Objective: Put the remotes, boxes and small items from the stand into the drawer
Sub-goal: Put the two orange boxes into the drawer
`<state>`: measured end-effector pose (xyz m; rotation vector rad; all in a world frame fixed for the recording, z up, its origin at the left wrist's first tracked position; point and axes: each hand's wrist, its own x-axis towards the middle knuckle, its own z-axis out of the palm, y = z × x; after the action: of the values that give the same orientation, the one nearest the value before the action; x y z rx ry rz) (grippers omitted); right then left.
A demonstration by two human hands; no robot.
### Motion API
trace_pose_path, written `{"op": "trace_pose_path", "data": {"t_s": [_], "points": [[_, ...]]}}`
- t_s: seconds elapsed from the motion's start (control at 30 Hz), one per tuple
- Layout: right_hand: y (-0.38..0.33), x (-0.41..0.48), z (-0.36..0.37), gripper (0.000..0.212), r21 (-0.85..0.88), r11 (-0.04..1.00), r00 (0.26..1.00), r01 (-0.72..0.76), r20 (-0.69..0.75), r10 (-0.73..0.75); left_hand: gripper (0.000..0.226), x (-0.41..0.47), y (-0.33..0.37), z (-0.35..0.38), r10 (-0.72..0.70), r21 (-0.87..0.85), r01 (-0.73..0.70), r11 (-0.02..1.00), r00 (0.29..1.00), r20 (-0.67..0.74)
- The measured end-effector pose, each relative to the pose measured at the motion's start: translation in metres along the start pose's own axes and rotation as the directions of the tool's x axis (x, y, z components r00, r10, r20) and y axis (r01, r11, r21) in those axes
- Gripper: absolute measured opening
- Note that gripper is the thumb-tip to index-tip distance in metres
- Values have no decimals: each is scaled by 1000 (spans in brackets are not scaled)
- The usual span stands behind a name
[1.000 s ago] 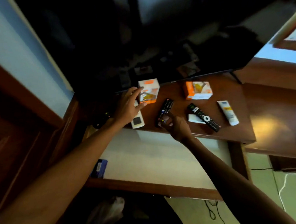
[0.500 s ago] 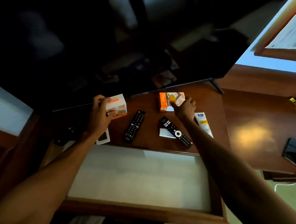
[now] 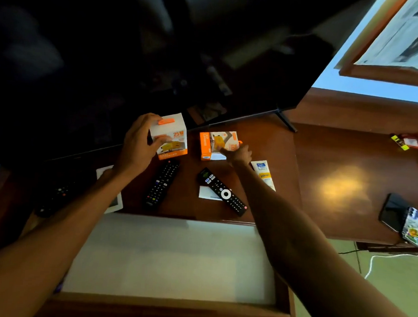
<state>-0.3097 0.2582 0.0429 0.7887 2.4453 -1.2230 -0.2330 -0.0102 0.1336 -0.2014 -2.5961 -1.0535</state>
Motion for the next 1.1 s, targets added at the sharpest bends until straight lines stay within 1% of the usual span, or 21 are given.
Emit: {"op": "trace_pose_path", "data": {"t_s": [0.07,0.13,0.2,0.27,0.37,0.43,0.5,0.6,0.67,0.7,0.77,0.87,0.97,1.03,1.1], "points": [[0,1,0,89,170,985,1000,-23,12,21,40,3,4,3,-16,-16,16,1000,1000,16],[0,0,0,81,347,935,997,-73,48,60,41,6,10,4,-24,-27,25,999,999,23],[2,0,0,79,416,903,995,-105,48,93,42,8,16,5,-36,-40,37,999,999,24],[4,-1,1,72,441,895,998,-65,11,67,42,7,22,3,-64,-75,66,995,998,17],[4,-10,-1,57,448,891,996,77,-67,-53,41,3,22,-1,-71,-99,73,992,997,18],[2,-21,-5,68,462,868,983,181,-120,-141,40,-1,22,-9,-65,-109,66,992,998,14],[-1,-31,-7,78,429,857,958,286,-158,-240,39,-6,22,-21,-58,-126,58,990,998,2],[-12,-58,-14,83,411,818,916,401,-186,-356,38,-18,20,-47,-62,-188,54,981,998,-34],[-22,-81,-19,84,394,792,885,466,-202,-420,43,-28,14,-68,-81,-216,69,974,995,-49],[-26,-96,-21,83,386,781,871,491,-192,-453,46,-34,11,-80,-93,-218,80,973,994,-51],[-35,-127,-23,80,362,764,840,534,-123,-528,50,-50,5,-105,-113,-227,100,969,993,-42],[-42,-182,-14,74,265,765,783,587,54,-620,54,-81,-10,-141,-144,-245,144,959,989,15],[-32,-228,16,67,196,769,750,608,177,-638,55,-121,-41,-167,-171,-240,191,952,980,99],[-16,-250,42,64,187,773,733,606,245,-634,56,-147,-64,-180,-188,-223,219,950,970,155],[3,-269,70,66,200,796,730,572,319,-605,57,-174,-86,-189,-205,-200,259,945,945,256]]}}
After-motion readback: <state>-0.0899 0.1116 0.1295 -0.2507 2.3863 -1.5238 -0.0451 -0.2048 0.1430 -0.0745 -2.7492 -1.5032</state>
